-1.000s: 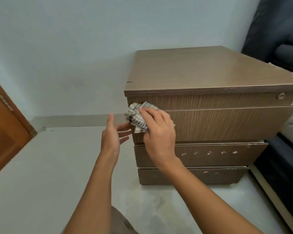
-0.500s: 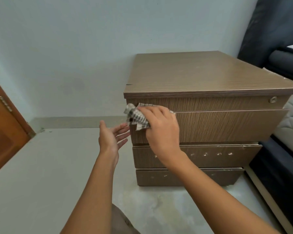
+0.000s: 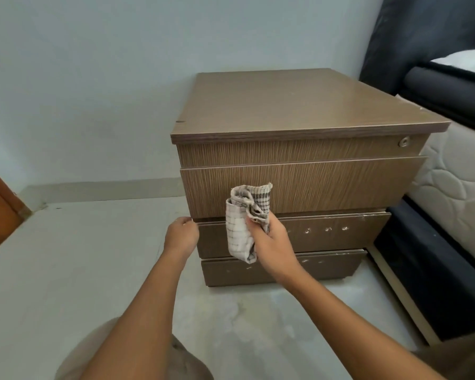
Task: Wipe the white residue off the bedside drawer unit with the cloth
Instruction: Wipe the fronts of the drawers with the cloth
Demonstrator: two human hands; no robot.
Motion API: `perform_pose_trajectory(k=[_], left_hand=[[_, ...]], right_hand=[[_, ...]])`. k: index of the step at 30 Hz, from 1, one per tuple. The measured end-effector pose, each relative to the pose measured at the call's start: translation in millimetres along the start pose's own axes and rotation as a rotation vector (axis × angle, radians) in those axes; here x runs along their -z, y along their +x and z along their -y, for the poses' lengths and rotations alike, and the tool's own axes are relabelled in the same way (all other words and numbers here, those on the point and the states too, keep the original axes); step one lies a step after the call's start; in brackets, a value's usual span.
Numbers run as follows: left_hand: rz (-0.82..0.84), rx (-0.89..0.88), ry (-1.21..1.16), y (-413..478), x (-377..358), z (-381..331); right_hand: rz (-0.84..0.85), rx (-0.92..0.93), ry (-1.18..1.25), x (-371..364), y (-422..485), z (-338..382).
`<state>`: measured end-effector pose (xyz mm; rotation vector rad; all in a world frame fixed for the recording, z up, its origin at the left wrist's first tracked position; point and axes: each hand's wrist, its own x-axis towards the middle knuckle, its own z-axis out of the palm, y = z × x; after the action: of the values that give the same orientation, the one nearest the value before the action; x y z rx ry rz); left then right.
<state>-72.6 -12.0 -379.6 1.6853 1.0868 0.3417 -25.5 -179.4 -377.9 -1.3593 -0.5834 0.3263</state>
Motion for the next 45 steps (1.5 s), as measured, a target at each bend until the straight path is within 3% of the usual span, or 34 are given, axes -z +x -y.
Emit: perform_pose_trajectory(k=[4, 13, 15, 17, 21, 24, 28, 36, 41, 45], left_hand=[[-0.05, 0.019, -0.013, -7, -22, 9], [-0.251, 0.061, -0.308, -12, -51, 20], [-0.274, 0.079, -0.328, -12, -53, 18], [-0.283, 0.093, -0.346, -12, -54, 17], [-0.307, 0.09, -0.331, -17, -56, 22], [-0.345, 0.043, -0.279, -23, -56, 29], [-0.351, 0.021, -0.242, -25, -55, 35], [-0.312, 0.023, -0.26, -25, -51, 35], [-0.298, 0.017, -0.26, -22, -52, 38], [-0.306, 0.016, -0.265, -22, -54, 38]], right_hand=[[-0.18, -0.334, 0.258, 20, -2, -5], [-0.289, -0.634, 0.526, 76, -14, 0], [-0.349, -0.613, 0.537, 90, -13, 4], [-0.474, -0.472, 0.356, 104, -14, 4], [-0.743, -0.022, -0.548, 149, -23, 10], [-0.831, 0.002, -0.912, 190, -28, 17], [-0.734, -0.064, -1.116, 229, -27, 21], [-0.245, 0.085, -1.44, 253, -14, 8], [-0.15, 0.075, -1.442, 255, -7, 7], [-0.021, 0.204, -1.501, 250, -4, 4]])
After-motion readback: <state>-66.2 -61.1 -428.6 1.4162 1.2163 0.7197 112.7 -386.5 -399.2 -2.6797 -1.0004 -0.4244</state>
